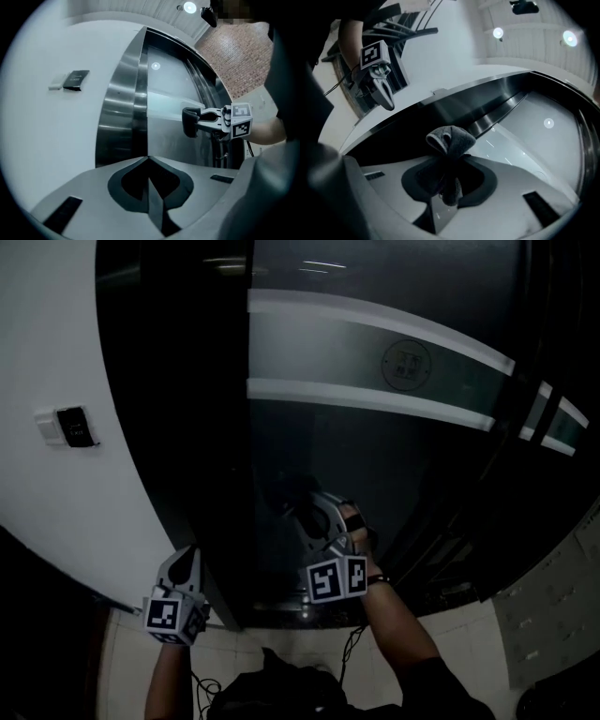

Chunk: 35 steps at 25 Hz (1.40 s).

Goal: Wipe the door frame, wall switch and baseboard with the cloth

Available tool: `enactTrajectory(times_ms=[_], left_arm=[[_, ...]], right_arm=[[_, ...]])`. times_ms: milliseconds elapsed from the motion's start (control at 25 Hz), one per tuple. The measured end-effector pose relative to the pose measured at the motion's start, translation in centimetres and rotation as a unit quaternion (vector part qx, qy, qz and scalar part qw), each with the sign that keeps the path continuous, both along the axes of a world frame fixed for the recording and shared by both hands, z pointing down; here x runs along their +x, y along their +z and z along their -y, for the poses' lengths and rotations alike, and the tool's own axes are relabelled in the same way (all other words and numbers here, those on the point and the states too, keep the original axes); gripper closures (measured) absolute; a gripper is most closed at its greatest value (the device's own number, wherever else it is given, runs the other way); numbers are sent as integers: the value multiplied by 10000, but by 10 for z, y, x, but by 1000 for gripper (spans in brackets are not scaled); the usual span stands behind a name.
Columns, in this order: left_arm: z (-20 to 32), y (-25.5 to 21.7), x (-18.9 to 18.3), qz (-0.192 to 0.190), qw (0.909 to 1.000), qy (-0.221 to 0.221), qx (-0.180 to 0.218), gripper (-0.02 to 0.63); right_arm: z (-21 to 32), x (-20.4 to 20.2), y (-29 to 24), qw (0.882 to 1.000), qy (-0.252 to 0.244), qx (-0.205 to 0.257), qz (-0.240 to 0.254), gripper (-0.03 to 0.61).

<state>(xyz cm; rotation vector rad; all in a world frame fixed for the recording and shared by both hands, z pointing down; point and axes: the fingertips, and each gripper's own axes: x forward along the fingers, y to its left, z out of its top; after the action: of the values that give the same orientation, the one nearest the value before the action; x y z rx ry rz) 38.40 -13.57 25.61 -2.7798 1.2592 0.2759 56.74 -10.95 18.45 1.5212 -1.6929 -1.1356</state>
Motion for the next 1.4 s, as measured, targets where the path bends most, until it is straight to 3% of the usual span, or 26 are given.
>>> enactTrajectory(times_ms=[160, 320, 560, 760, 880, 1080, 1400], left_arm=[[6, -9, -31, 94, 9943, -1050, 130, 621], [2, -11, -46, 37, 9796, -2002, 144, 621], [-36, -18, -60, -83, 9427, -3330, 191, 621], [-65, -8, -74, -190, 9110, -4120, 58, 621], [-75, -12, -77, -191, 9045, -4261, 31, 621], [-91, -11, -93, -154, 8994, -4369, -34, 621], [-81, -10, -99, -188, 9137, -4052, -243, 621]], right_arm=[[57, -47, -31, 9905, -1334, 342, 12, 494], [92, -72, -63, 9717, -2288, 583, -99, 494], [106, -120, -126, 9201, -3711, 1237, -192, 494], [92, -138, -174, 8937, -4236, 1477, -35, 494], [89, -151, -193, 8897, -4272, 1612, -28, 494], [89, -164, -189, 8938, -4101, 1803, -199, 494], [90, -167, -141, 9076, -3788, 1665, -714, 494]])
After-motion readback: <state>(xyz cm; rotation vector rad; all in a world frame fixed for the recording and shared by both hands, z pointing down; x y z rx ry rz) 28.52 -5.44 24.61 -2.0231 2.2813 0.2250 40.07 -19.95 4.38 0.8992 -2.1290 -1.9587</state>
